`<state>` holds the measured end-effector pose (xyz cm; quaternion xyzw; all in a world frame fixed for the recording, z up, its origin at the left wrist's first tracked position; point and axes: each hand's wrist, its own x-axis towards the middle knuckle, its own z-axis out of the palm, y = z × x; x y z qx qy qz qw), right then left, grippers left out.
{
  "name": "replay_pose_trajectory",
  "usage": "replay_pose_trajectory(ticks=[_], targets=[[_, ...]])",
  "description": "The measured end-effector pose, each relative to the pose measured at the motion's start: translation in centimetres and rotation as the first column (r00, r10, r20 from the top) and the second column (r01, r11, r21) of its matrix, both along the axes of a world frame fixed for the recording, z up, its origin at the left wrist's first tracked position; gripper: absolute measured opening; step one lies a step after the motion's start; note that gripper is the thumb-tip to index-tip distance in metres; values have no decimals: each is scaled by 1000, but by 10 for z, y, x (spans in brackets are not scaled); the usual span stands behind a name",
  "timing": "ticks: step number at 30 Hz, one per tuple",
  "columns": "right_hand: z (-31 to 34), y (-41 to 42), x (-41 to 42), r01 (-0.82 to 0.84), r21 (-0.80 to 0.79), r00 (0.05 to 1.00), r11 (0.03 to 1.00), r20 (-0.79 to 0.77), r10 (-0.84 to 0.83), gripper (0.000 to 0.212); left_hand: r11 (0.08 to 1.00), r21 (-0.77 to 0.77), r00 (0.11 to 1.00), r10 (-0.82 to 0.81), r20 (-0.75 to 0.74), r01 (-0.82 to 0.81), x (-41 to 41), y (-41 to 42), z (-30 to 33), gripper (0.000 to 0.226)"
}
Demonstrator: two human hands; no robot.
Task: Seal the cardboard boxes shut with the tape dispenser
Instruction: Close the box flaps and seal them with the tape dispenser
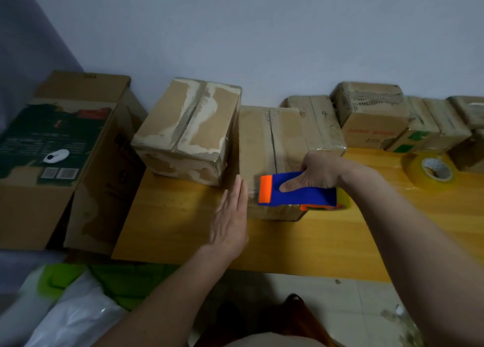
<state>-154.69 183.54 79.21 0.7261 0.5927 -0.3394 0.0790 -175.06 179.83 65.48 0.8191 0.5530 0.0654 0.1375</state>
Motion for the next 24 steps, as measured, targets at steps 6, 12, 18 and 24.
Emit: replay_pose_trajectory(ticks=[6, 12, 18, 24], targets=[[-2, -1, 2, 5, 37, 1000, 999, 20, -5, 65, 992, 101, 944, -35, -327, 72, 0, 4, 5, 104], [-1, -8, 18, 64, 37, 997, 997, -54, -62, 62, 993, 65, 922, -67, -381, 99, -4, 9, 8, 111], [10, -16, 54, 28, -21, 999, 999, 23, -27, 58, 992, 42, 906, -93, -413, 121, 0, 4, 7, 123], [-4, -7, 61, 1, -21, 997, 1000, 80, 0, 61, 995, 54, 928, -60, -367, 86, 9, -4, 18, 104]])
